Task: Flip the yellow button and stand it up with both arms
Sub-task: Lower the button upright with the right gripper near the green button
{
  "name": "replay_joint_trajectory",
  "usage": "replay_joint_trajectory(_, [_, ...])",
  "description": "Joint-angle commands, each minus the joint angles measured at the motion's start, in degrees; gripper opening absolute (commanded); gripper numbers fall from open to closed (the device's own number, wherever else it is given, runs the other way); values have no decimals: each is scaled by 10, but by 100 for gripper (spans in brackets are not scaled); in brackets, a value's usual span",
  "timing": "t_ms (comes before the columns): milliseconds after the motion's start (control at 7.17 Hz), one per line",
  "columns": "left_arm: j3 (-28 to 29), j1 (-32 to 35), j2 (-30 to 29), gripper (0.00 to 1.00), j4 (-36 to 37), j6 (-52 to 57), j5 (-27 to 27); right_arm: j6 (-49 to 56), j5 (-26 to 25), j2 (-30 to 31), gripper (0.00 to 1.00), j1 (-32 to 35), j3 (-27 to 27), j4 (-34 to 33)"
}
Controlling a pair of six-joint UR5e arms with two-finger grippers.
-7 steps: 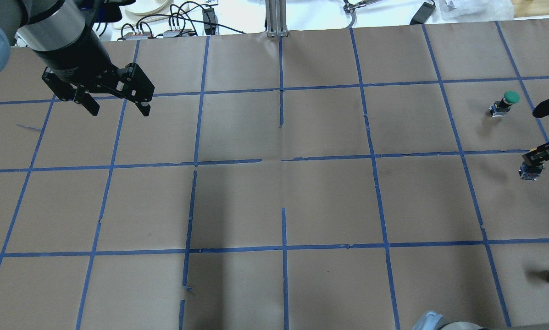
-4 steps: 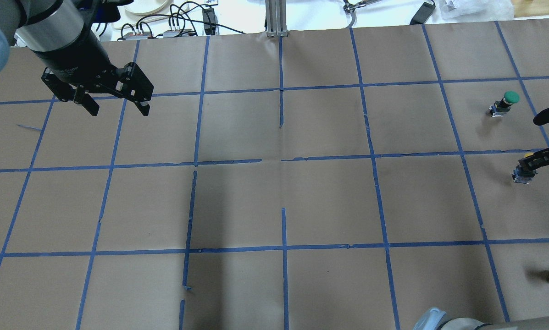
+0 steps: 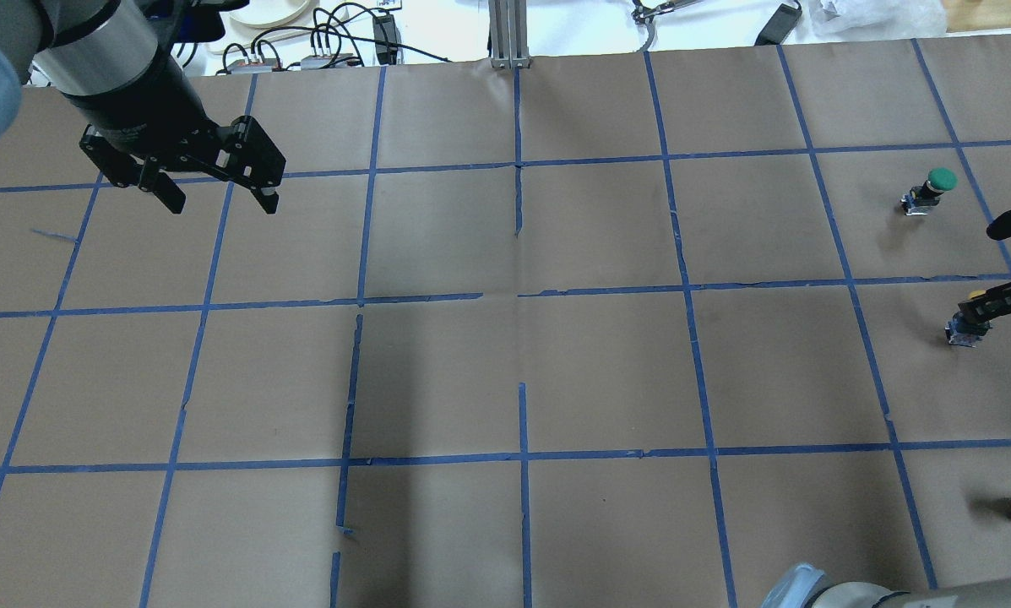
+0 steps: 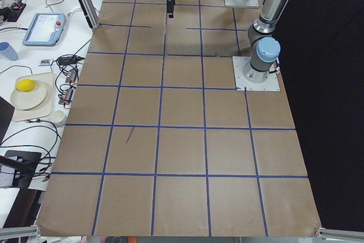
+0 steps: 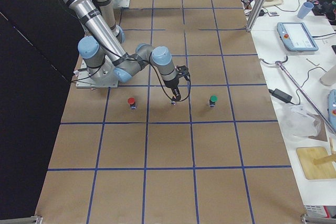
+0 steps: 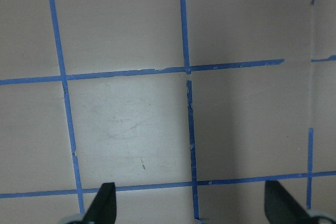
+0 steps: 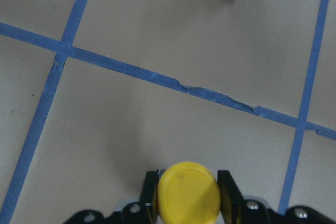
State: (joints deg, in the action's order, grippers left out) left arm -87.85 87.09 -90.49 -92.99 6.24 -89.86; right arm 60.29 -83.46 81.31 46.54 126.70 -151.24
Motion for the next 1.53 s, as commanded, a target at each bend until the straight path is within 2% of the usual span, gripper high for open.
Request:
replay_joint_trajectory(0, [0, 0, 0, 99, 0, 2, 0, 0, 0, -1, 26, -1, 1, 0])
replay_joint_trajectory(140, [0, 0, -3, 99, 9, 2, 0, -1, 0, -1, 26, -1, 1, 1])
replay_joint_trajectory(698, [0, 0, -1, 100, 10, 0, -1, -1, -1, -2, 40, -1, 5, 0])
replay_joint_trajectory(837, [0, 0, -1, 100, 10, 0, -1, -1, -1, -3, 71, -1, 5, 0])
replay_joint_trajectory(1395, [1, -1, -1, 100, 10, 0, -1, -7, -11, 2, 80, -2, 5, 6])
